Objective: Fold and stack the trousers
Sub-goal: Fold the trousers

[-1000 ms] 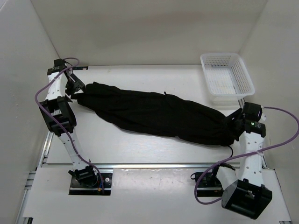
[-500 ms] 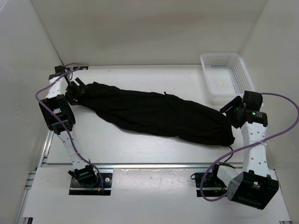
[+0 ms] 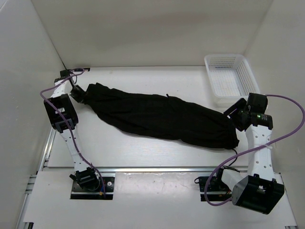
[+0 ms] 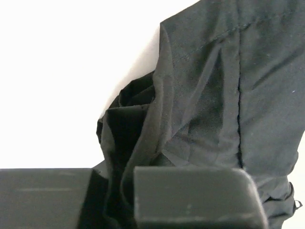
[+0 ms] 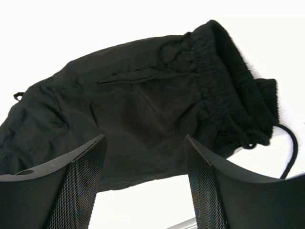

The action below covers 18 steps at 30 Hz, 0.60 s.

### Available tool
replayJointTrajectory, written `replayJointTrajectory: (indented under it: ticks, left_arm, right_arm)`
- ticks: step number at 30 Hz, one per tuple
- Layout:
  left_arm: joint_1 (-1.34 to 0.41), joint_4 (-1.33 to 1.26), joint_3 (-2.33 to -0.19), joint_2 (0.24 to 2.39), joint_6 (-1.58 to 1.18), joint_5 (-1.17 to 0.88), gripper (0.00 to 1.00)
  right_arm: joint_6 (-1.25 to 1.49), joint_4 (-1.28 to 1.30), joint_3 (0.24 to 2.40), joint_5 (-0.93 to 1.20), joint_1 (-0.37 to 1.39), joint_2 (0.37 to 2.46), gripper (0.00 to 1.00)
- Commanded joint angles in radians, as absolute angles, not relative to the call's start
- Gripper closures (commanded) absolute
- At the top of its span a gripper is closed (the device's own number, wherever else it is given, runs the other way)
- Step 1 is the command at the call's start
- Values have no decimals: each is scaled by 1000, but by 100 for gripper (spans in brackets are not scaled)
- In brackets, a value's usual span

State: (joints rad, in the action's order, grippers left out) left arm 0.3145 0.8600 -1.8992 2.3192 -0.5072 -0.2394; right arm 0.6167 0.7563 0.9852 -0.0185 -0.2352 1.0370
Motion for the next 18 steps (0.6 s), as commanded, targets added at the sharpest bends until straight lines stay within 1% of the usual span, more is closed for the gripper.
replayJointTrajectory:
  ticks: [1,3,6,8,11,13,16,17,18]
  left_arm:
    - [310,851,-1936,2248,-532,-141,89]
    - [310,851,-1962,2171,-532,-111,89]
    - [310,851,-2032,2094,-497,-120,89]
    - [284,888,-2098,2066,-463,-129,89]
    - [240,937,-2143,2007,-417,-150,89]
    - [210,950,-2122,1935,-397,-160,89]
    - [109,971,-2037,1826,-359,-135,89]
    - [74,971,-2013,1800,-347,-96,89]
    - [-7,971,-1956,1777,-347,-77,89]
  right_arm:
    - [592,742,991,-5,-232,1034,30]
    - [592,742,991,-5,-232,1034,30]
    - [592,742,991,-5,-232,1034,30]
    - [592,742,991,-5,-232,1034,30]
    - [592,742,991,6,-232,1034,30]
    - [592,742,991,6,-232,1025,30]
    - [592,742,991,15,-232,1016,30]
    - [592,742,991,15,-232,1015,30]
    - [592,742,982,15,-232,1005,30]
